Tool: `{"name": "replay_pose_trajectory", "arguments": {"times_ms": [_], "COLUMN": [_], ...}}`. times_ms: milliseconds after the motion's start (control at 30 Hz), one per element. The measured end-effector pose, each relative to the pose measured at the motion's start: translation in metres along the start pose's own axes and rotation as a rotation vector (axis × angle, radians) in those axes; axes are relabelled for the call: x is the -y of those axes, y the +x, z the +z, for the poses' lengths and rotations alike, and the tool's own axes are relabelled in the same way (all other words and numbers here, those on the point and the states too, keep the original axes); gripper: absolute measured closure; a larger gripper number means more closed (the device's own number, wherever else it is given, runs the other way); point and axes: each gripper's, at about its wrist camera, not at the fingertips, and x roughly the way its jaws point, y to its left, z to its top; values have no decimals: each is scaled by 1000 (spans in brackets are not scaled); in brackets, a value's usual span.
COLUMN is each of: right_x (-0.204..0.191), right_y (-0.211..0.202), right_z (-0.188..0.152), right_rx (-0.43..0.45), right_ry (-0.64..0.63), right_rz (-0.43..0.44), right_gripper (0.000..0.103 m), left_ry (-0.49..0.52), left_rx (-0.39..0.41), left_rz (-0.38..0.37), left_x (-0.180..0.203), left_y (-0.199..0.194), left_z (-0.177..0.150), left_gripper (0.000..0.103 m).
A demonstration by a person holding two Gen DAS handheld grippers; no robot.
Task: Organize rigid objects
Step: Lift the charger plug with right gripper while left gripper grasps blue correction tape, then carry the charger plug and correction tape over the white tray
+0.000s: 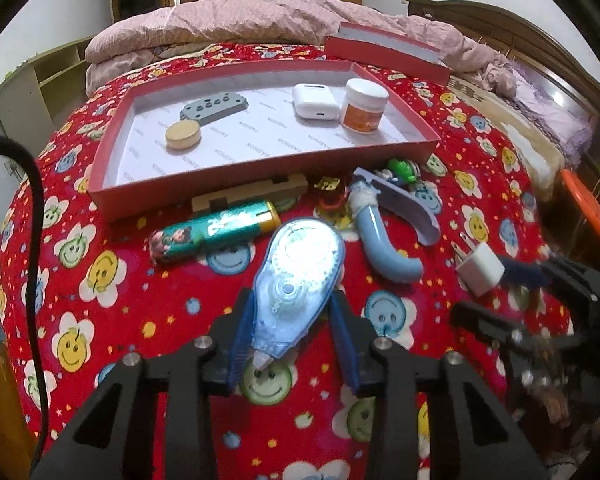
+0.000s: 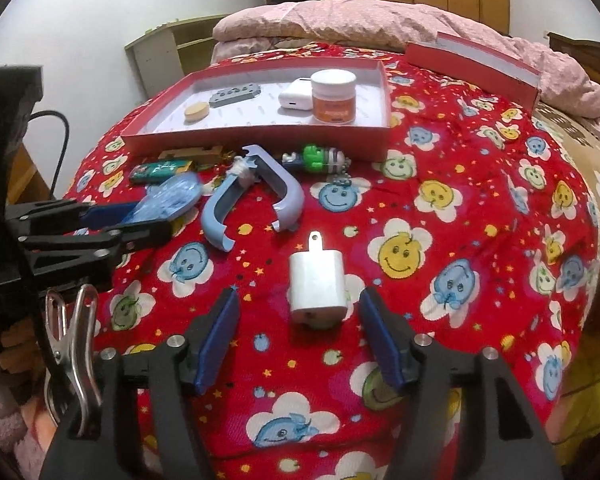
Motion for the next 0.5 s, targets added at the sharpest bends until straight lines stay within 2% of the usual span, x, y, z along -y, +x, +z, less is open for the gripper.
{"name": "replay_pose_trajectory", "arguments": {"times_ms": [100,300,400,467,500], "right_x": [2,7,5,3,3], "right_y": [0,2,5,7,7], "right_z": [1,4,8,10,10], "right_rx": [1,2,-1,0,1], "right_ry": [4,22,6,-5,-6], "right_rz": [3,-2,-39,-61,-62], "right_gripper": [41,52,63,76,76], "left_ry": [13,50,37,31,28], "left_rx": [-2,28,33,32,31], "left_rz": [7,34,21,13,9], "left_x": [2,12,9,6,6], "left_y": [2,11,11,9,8], "left_z": [0,6,7,7,7], "left_gripper": [63,58,58,60,61]}}
